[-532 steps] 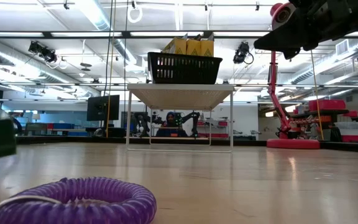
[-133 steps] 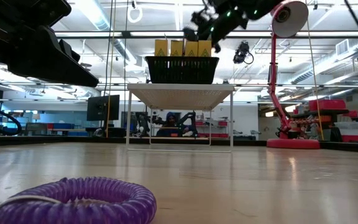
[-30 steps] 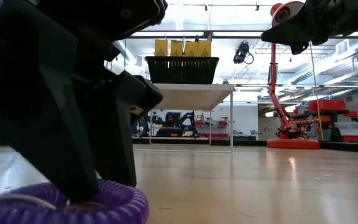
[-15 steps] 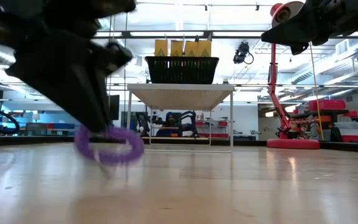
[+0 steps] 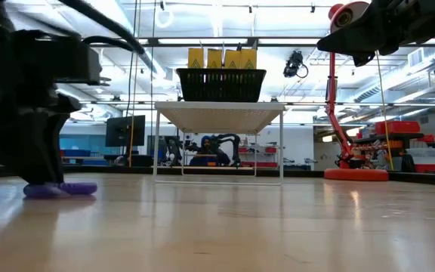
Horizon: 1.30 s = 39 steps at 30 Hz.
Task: Pick & Place Office Desk Supplies
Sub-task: Put the voilet spring keychain into the yellow bin on the shelf
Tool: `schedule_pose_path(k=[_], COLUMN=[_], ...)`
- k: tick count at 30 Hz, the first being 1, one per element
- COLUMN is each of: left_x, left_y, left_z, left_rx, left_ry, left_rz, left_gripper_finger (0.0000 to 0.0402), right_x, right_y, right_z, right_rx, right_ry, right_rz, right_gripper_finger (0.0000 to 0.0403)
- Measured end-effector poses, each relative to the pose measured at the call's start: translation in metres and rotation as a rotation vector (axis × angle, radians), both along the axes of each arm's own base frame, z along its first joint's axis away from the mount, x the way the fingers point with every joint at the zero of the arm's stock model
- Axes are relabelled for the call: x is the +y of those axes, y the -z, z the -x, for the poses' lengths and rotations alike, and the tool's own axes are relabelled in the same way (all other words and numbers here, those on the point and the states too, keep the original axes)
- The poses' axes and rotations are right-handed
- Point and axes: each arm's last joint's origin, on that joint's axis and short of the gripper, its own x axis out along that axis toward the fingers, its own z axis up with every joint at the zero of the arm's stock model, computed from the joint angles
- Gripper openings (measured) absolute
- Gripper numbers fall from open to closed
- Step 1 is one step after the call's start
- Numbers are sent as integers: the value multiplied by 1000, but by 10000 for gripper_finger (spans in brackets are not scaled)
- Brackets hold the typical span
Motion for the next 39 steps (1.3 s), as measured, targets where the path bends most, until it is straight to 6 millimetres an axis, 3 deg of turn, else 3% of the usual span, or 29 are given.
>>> schedule_pose_path(k=[5, 11, 18, 27, 33, 39], left_x=[0, -11, -22, -23, -25, -27], left_y=[0, -25, -34, -30, -8, -2], left_z=[4, -8, -11, -6, -8, -8], left_rx=[-16, -51, -31, 0, 74, 75], left_ry=[-39, 56, 195, 183, 207, 201], left_rz=[20, 46, 49, 38, -24, -51], left_gripper_finger=[75, 121, 160, 150, 142, 132], right_x=[0, 0, 0, 0, 0, 0], right_y=[0, 0, 0, 0, 1, 1], right_z=[0, 0, 0, 0, 0, 0], right_rx=[-1, -2, 5, 5, 5, 6], right_ry=[0, 0, 0, 0, 0, 0], right_rz=[0, -1, 2, 2, 2, 3], right_gripper_finger=[5, 5, 5, 5, 5, 5])
